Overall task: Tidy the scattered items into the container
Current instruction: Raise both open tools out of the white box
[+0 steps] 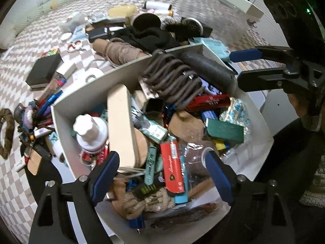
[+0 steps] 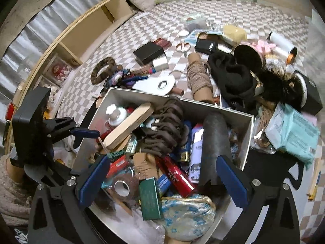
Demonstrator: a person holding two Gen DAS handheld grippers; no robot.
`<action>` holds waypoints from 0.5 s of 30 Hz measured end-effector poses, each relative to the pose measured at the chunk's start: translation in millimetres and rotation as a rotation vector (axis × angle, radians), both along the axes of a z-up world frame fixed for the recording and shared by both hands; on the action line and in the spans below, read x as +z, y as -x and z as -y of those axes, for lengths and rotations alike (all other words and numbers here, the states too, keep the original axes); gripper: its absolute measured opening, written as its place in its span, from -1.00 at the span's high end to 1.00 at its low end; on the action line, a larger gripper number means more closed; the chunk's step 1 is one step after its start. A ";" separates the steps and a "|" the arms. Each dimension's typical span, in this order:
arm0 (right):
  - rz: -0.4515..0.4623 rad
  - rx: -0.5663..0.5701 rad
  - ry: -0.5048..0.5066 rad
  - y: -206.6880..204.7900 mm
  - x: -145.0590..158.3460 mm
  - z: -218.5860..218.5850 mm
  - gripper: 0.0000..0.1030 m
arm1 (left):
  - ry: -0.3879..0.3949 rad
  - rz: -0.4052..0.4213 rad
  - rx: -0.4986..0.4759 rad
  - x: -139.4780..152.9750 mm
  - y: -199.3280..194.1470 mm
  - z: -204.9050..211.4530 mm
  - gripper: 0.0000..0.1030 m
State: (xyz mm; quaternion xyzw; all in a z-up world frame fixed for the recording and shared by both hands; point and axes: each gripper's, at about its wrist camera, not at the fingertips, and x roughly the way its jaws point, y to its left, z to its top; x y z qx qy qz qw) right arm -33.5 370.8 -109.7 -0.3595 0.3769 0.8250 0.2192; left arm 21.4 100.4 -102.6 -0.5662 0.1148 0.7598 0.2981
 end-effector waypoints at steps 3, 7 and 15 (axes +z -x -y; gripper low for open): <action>-0.008 -0.019 -0.021 -2.0 2.3 -1.2 -1.00 | -0.019 -0.034 0.014 4.6 2.6 4.9 -0.69; -0.024 -0.062 -0.059 -6.0 7.9 -3.7 -1.00 | -0.026 -0.137 0.051 15.2 4.8 10.6 -0.96; -0.096 -0.169 -0.146 -22.1 30.2 -9.8 -1.00 | -0.056 -0.217 0.085 30.8 12.5 18.7 -1.00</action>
